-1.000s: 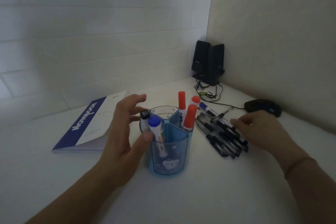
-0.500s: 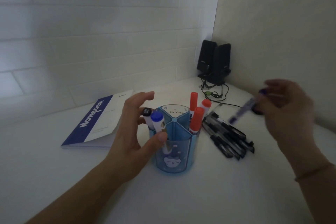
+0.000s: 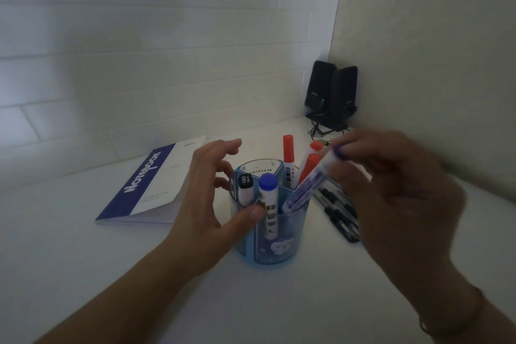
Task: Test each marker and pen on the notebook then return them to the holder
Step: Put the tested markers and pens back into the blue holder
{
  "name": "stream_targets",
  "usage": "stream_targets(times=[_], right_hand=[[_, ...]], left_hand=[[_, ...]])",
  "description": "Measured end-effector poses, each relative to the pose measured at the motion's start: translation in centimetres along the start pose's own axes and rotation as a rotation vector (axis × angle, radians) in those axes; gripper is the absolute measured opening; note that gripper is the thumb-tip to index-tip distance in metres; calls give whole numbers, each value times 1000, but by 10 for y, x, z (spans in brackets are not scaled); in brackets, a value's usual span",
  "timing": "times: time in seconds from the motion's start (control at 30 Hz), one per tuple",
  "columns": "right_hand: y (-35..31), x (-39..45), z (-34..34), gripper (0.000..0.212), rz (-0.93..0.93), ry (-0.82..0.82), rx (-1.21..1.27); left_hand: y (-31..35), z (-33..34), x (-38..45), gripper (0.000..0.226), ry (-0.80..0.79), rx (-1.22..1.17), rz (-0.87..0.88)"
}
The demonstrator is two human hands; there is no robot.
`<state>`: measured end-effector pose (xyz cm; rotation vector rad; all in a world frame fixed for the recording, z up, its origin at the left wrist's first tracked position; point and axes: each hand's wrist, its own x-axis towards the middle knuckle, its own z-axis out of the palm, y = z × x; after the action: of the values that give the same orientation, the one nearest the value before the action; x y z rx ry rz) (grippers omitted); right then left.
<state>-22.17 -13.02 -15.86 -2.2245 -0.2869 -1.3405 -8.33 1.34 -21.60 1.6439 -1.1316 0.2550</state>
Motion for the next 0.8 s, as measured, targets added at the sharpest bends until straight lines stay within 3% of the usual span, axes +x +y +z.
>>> stream_targets(times=[0.07, 0.13, 0.23, 0.3, 0.37, 0.43, 0.63, 0.8], right_hand=[[12, 0, -14, 7, 70, 60, -34], [28, 6, -27, 16, 144, 131, -25], [64, 0, -41, 13, 436, 206, -90], [93, -5, -52, 16, 669, -10, -337], [109, -18, -49, 9, 734, -293, -472], [122, -26, -44, 5, 803, -449, -499], [130, -26, -38, 22, 988, -654, -599], [128, -25, -44, 11, 1003, -567, -626]], left_hand=[[0, -1, 0, 79, -20, -2, 6], [-1, -1, 1, 91, -46, 3, 7], [-4, -5, 2, 96, -60, 12, -11], [-7, -8, 2, 90, -73, -12, -3], [-7, -9, 2, 79, -74, -82, -1], [-4, -10, 2, 74, -62, -152, -19], [-3, -7, 0, 90, -86, -124, -16], [-4, -5, -1, 96, -118, -161, -74]])
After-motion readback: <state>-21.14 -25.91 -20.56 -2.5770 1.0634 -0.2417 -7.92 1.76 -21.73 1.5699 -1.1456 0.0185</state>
